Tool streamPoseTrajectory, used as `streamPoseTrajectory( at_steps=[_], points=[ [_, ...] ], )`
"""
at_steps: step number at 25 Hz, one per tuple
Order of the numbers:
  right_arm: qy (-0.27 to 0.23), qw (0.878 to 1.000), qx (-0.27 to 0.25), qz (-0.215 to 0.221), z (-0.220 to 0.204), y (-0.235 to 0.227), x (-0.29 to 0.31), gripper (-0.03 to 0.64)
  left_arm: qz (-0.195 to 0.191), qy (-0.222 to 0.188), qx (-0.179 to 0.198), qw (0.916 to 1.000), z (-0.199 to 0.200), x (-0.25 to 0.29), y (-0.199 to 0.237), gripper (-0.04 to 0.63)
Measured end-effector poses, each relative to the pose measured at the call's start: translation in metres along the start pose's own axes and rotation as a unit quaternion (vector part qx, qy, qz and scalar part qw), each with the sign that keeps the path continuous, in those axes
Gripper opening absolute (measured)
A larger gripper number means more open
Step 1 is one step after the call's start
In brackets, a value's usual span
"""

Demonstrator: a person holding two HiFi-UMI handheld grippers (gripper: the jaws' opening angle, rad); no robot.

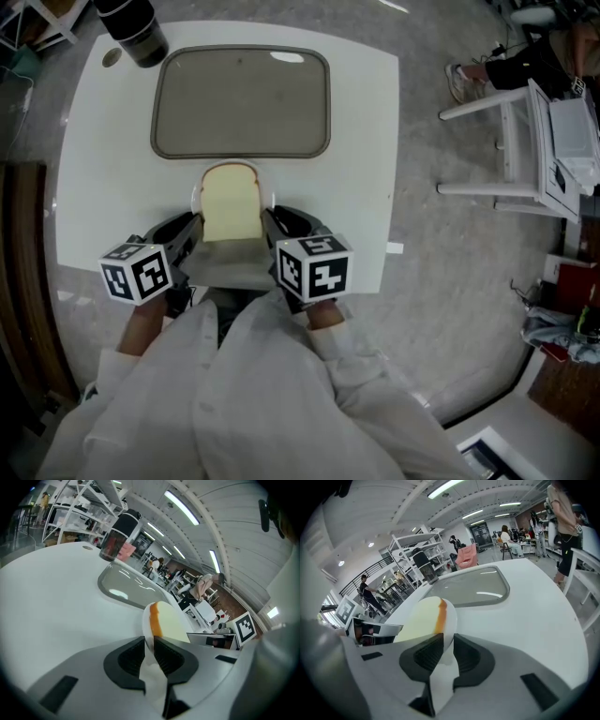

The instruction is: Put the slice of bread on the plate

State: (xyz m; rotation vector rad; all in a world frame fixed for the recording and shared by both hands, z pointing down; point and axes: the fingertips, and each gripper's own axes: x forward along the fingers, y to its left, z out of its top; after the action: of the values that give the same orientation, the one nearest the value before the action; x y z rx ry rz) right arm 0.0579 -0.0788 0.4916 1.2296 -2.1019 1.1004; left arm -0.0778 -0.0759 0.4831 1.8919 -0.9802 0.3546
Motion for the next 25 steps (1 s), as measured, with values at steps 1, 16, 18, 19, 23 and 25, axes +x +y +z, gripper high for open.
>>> streamPoseTrajectory(
  at_steps=[1, 16, 18, 19, 23, 25],
  points=[
    [0.000, 1.000, 0.000, 0.002, 0.004, -0.002, 0.001, 0.075, -0.002, -0.001, -0.001, 1.0000, 0.003, 0.003, -0.001, 0.066],
    [-0.031, 0.999, 0.023, 0.030, 0.085, -0.036, 0.026, 0.071, 0.000, -0.025, 0.003, 0.9997, 0.074, 0.043, -0.003, 0.066],
    [-0.037, 0.999, 0.025, 0.031, 0.097, -0.039, 0.033, 0.071, 0.004, -0.033, 0.005, 0.9994, 0.087, 0.048, -0.001, 0.066],
    [-0.041, 0.998, 0.025, 0.033, 0.102, -0.040, 0.036, 0.071, 0.005, -0.037, 0.006, 0.9993, 0.093, 0.051, 0.001, 0.066],
    [-0.053, 0.997, 0.030, 0.037, 0.124, -0.046, 0.050, 0.069, 0.006, -0.046, 0.013, 0.9988, 0.117, 0.061, 0.008, 0.066],
    [-0.057, 0.997, 0.030, 0.036, 0.132, -0.049, 0.055, 0.069, 0.007, -0.048, 0.019, 0.9987, 0.126, 0.066, 0.010, 0.066]
  ],
)
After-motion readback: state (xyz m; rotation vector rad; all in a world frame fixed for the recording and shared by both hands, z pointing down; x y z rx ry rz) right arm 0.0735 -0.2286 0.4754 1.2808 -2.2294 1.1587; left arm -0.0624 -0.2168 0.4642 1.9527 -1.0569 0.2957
